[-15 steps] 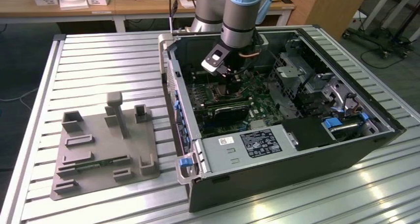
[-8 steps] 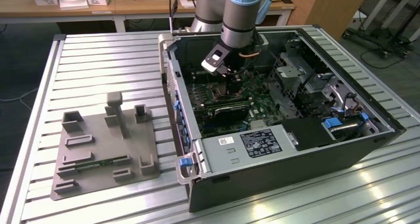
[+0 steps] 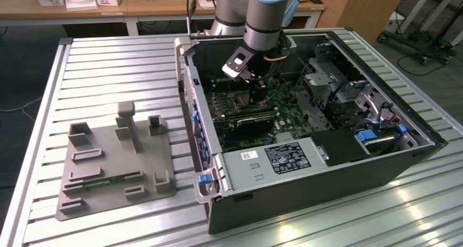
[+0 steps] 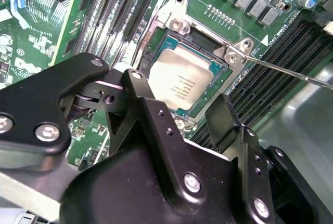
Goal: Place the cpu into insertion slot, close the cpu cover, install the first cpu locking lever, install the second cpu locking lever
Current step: 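Place the cpu into insertion slot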
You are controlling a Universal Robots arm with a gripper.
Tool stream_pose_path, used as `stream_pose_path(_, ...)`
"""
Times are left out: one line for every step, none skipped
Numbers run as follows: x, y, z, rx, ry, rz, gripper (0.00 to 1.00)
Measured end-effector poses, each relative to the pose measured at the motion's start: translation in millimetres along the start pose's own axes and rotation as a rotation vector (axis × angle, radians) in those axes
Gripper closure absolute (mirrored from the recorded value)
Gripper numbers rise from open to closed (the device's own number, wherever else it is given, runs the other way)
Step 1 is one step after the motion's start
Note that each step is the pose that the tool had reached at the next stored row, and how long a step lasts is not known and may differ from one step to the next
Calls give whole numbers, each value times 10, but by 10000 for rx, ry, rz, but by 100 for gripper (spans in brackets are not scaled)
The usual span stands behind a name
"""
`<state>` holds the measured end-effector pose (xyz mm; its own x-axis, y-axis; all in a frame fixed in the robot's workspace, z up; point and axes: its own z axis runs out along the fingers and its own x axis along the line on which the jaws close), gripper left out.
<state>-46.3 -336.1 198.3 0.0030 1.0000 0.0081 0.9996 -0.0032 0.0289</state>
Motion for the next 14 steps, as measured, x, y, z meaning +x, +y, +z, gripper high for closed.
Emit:
stream_pose_path(0, 0, 0, 0, 0, 0, 31)
stream_pose_path(-1, 0, 1, 1, -1, 0, 31)
stream_pose_path(0, 0, 6, 0, 1, -1, 31)
stream_pose_path(0, 0, 12, 1, 2, -1, 31)
stream_pose_path(-1, -1, 18, 1, 3, -1, 31)
stream_pose_path(-1, -1, 24, 1, 6, 0, 31)
stream_pose_path(-1, -1, 31, 1, 11, 0, 31)
stream_pose_path(-1, -2, 34, 2, 14, 0, 31)
stream_pose_path(-2, -2, 37, 2, 22, 0, 31)
stream_pose_path(-1, -2, 40, 2, 29, 0, 31)
stream_pose_path(0, -1, 43, 1, 36, 1, 31)
stream_pose_path(2, -1, 45, 1, 42, 0, 31)
stream_pose_path(5, -1, 47, 1, 46, 0, 31)
stream_pose_path(8, -1, 49, 1, 48, 1, 31)
